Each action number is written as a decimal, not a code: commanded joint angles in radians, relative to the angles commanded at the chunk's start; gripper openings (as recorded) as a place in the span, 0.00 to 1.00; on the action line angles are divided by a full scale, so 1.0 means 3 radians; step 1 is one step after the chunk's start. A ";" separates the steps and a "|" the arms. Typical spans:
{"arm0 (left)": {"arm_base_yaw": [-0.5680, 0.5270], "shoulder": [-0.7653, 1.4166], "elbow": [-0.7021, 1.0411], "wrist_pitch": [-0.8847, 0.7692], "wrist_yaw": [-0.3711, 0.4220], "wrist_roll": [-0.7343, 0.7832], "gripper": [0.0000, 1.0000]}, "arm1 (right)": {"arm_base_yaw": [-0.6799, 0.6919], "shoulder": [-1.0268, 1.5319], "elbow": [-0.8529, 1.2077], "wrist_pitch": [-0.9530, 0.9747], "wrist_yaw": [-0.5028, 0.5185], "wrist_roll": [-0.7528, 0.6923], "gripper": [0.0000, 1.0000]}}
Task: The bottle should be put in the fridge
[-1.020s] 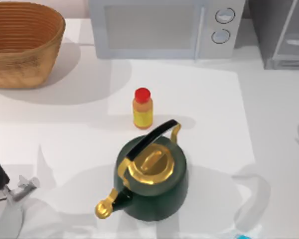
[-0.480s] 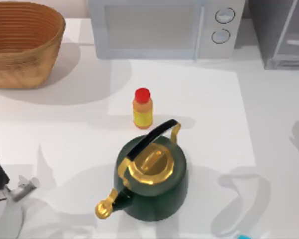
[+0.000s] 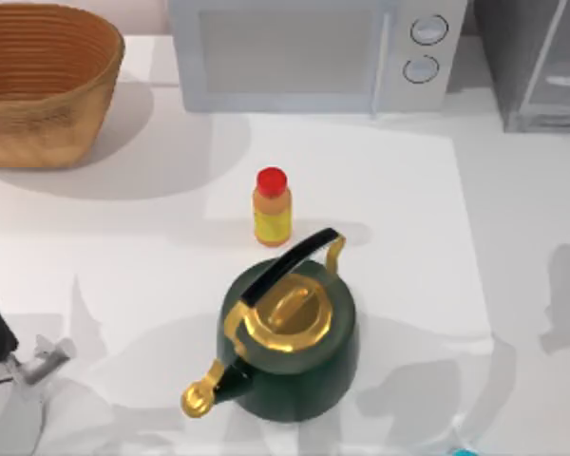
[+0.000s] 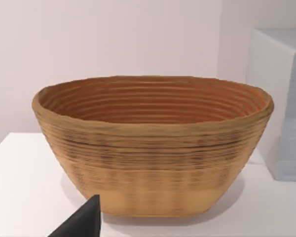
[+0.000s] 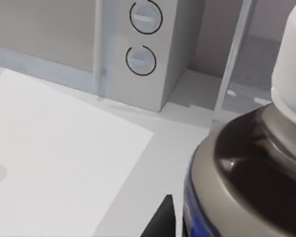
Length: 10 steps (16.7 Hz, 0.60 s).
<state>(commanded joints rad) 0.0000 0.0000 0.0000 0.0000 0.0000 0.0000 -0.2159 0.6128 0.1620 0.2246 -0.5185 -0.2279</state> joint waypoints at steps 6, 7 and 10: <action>0.0000 0.0000 0.0000 0.0000 0.0000 0.0000 1.00 | 0.0522 -0.1582 -0.0396 -0.0548 0.1292 0.0563 0.01; 0.0000 0.0000 0.0000 0.0000 0.0000 0.0000 1.00 | 0.0587 -0.1746 -0.0444 -0.0615 0.1442 0.0630 0.01; 0.0000 0.0000 0.0000 0.0000 0.0000 0.0000 1.00 | 0.0710 -0.2022 -0.0533 -0.0739 0.1708 0.0750 0.01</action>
<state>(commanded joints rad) 0.0000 0.0000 0.0000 0.0000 0.0000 0.0000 -0.0029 0.0062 0.0021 0.0029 -0.0060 -0.0028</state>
